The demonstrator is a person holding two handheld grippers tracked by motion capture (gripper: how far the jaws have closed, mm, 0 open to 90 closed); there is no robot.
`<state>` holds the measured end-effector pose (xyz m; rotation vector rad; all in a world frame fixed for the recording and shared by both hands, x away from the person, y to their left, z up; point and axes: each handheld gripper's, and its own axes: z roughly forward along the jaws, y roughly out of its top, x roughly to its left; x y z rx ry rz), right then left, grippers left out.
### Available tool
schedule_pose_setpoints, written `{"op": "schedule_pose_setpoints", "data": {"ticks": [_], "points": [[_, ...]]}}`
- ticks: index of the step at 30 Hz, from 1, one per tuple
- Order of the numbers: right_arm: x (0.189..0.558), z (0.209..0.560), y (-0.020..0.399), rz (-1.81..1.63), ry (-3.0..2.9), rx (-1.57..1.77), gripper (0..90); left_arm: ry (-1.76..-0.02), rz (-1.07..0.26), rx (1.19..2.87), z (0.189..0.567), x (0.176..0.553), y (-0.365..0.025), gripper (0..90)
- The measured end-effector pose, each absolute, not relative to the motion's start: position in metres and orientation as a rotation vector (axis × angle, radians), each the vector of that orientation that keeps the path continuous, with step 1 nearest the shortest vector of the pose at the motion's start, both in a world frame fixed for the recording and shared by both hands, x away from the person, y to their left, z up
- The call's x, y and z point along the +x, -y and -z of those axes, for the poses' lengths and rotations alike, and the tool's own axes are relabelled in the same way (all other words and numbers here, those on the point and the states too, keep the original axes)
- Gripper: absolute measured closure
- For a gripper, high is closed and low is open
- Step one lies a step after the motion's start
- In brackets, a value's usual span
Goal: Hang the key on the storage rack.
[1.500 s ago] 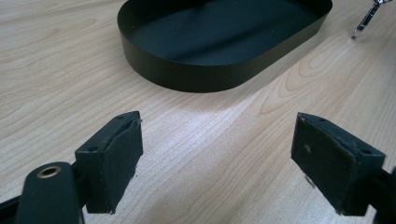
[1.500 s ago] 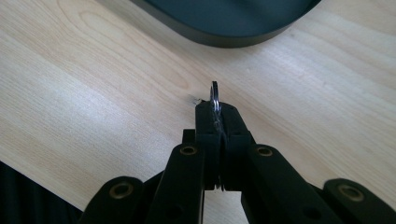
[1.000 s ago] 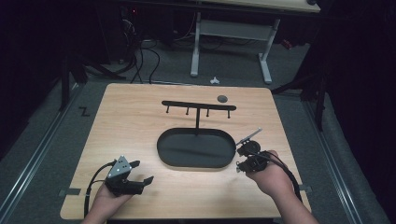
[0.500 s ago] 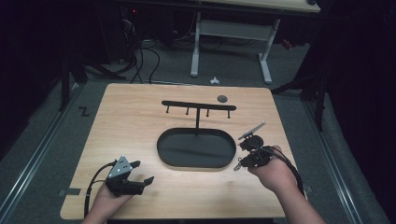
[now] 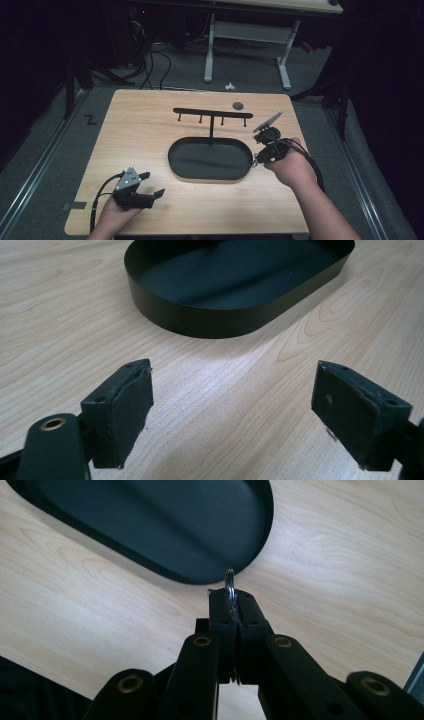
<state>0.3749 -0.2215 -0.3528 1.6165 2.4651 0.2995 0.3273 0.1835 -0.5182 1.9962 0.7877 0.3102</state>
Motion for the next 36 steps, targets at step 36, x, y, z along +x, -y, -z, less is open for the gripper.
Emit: {"op": "schedule_pose_setpoints", "data": {"ticks": [36], "points": [[0.425, 0.321, 0.200, -0.354, -2.437, 1.602, 88.4, -0.788, -0.307, 1.994, 0.518, 0.328, -0.185, 17.4]]}}
